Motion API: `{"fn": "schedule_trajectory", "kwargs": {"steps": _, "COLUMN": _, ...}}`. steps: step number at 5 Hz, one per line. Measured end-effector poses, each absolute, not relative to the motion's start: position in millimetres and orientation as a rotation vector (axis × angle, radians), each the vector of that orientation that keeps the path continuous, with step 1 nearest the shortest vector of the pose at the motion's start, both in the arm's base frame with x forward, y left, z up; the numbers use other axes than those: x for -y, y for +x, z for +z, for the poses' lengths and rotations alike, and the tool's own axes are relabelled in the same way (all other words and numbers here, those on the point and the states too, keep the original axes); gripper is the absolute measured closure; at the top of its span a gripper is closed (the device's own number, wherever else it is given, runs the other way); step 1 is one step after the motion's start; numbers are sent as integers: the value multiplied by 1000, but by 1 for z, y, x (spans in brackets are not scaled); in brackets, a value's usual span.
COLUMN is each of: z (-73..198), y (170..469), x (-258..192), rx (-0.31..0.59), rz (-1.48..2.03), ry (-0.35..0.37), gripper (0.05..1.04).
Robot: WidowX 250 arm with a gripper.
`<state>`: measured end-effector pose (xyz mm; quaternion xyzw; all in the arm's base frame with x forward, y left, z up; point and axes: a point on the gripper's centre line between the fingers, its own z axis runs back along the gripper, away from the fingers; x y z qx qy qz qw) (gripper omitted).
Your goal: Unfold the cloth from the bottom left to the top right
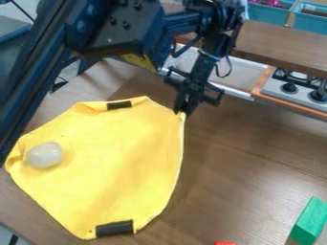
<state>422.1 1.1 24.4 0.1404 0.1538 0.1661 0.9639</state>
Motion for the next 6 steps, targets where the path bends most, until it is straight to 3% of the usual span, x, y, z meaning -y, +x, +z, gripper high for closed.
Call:
{"fn": "schedule_trajectory", "kwargs": {"steps": 2, "z": -6, "y": 407, "x": 2, "rx": -360, "rz": 330, "ry": 253, "gripper": 255}}
{"fn": "schedule_trajectory", "kwargs": {"steps": 3, "z": 6, "y": 403, "x": -2, "rx": -330, "rz": 332, "ry": 207, "gripper": 81}}
{"fn": "schedule_trajectory", "kwargs": {"steps": 5, "z": 51, "y": 386, "x": -4, "rx": -175, "rz": 300, "ry": 110, "gripper": 84}}
{"fn": "schedule_trajectory", "kwargs": {"steps": 6, "z": 59, "y": 378, "x": -15, "rx": -126, "rz": 305, "ry": 62, "gripper": 84}}
